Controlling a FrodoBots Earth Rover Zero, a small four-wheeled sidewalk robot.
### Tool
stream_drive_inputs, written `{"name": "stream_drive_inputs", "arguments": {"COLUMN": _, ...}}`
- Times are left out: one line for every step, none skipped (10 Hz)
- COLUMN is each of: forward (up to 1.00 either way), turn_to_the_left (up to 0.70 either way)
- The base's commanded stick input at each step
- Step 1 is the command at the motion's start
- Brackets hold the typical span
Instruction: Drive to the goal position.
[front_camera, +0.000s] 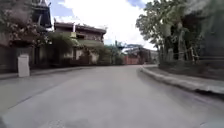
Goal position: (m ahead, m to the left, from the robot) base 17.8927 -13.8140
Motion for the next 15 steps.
{"name": "stream_drive_inputs", "arguments": {"forward": 1.00, "turn_to_the_left": -0.02}}
{"name": "stream_drive_inputs", "arguments": {"forward": 1.00, "turn_to_the_left": -0.02}}
{"name": "stream_drive_inputs", "arguments": {"forward": 1.00, "turn_to_the_left": -0.02}}
{"name": "stream_drive_inputs", "arguments": {"forward": 1.00, "turn_to_the_left": -0.02}}
{"name": "stream_drive_inputs", "arguments": {"forward": 1.00, "turn_to_the_left": -0.03}}
{"name": "stream_drive_inputs", "arguments": {"forward": 1.00, "turn_to_the_left": -0.38}}
{"name": "stream_drive_inputs", "arguments": {"forward": 1.00, "turn_to_the_left": -0.28}}
{"name": "stream_drive_inputs", "arguments": {"forward": 1.00, "turn_to_the_left": -0.14}}
{"name": "stream_drive_inputs", "arguments": {"forward": 1.00, "turn_to_the_left": -0.03}}
{"name": "stream_drive_inputs", "arguments": {"forward": 1.00, "turn_to_the_left": -0.02}}
{"name": "stream_drive_inputs", "arguments": {"forward": 1.00, "turn_to_the_left": -0.02}}
{"name": "stream_drive_inputs", "arguments": {"forward": 1.00, "turn_to_the_left": -0.02}}
{"name": "stream_drive_inputs", "arguments": {"forward": 1.00, "turn_to_the_left": -0.02}}
{"name": "stream_drive_inputs", "arguments": {"forward": 1.00, "turn_to_the_left": -0.02}}
{"name": "stream_drive_inputs", "arguments": {"forward": 1.00, "turn_to_the_left": -0.02}}
